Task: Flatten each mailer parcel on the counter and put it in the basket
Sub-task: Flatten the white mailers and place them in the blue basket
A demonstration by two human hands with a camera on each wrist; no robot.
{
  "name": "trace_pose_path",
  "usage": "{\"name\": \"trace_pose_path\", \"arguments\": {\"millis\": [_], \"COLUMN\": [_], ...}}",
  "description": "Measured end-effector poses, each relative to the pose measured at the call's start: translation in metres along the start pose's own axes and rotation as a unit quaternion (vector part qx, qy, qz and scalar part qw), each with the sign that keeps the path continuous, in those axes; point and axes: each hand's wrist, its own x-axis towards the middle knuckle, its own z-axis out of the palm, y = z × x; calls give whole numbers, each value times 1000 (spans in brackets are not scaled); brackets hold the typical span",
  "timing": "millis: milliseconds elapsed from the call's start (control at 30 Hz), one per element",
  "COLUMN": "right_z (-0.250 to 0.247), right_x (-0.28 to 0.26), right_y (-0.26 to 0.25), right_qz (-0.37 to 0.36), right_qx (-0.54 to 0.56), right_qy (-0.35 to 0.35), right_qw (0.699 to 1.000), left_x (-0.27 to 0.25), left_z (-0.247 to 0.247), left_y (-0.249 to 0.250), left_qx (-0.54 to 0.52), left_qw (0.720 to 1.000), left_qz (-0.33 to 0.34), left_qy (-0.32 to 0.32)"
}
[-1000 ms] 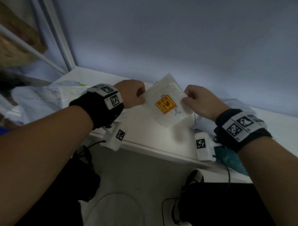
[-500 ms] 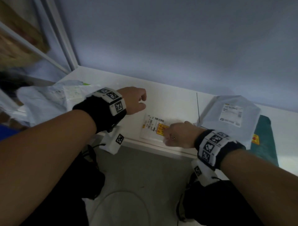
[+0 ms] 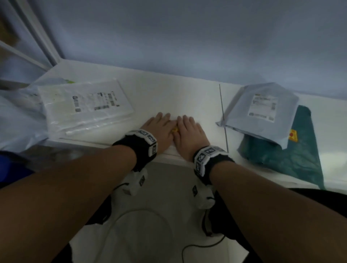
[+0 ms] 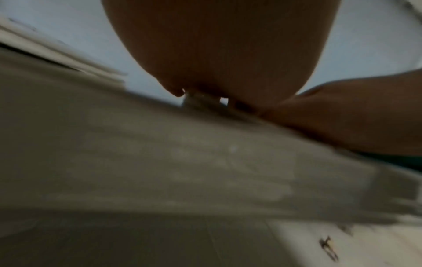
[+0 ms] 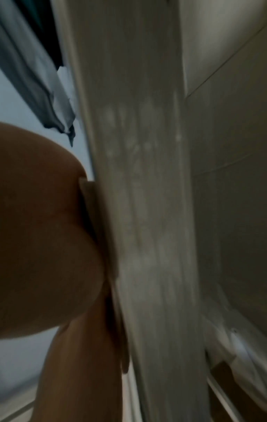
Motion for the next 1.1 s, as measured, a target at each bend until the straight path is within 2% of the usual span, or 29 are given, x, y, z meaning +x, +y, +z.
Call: {"name": "trace_pose_path", "arguments": {"millis": [200, 467, 733, 967, 1100], "right_z": [10, 7, 1, 4, 4], "right_x": [1, -8, -2, -15, -14], "right_y": [8, 21, 22, 24, 24], "right_qz": [-3, 19, 21, 25, 33], "right_qx": [1, -19, -19, -26, -29], "right_qy": [15, -10, -59, -23, -42], "right_qw": [1000, 1000, 998, 999, 998], "left_x": [-4, -6, -4, -3, -1], "left_z": [15, 16, 14, 13, 17], "left_y": [-2, 2, 5, 6, 4], "left_qx": [9, 2, 4, 7, 5], "left_qw": [998, 998, 998, 998, 998], "left_qz": [-2, -51, -63, -62, -60], "left_qy": [55, 47, 23, 17, 30]}}
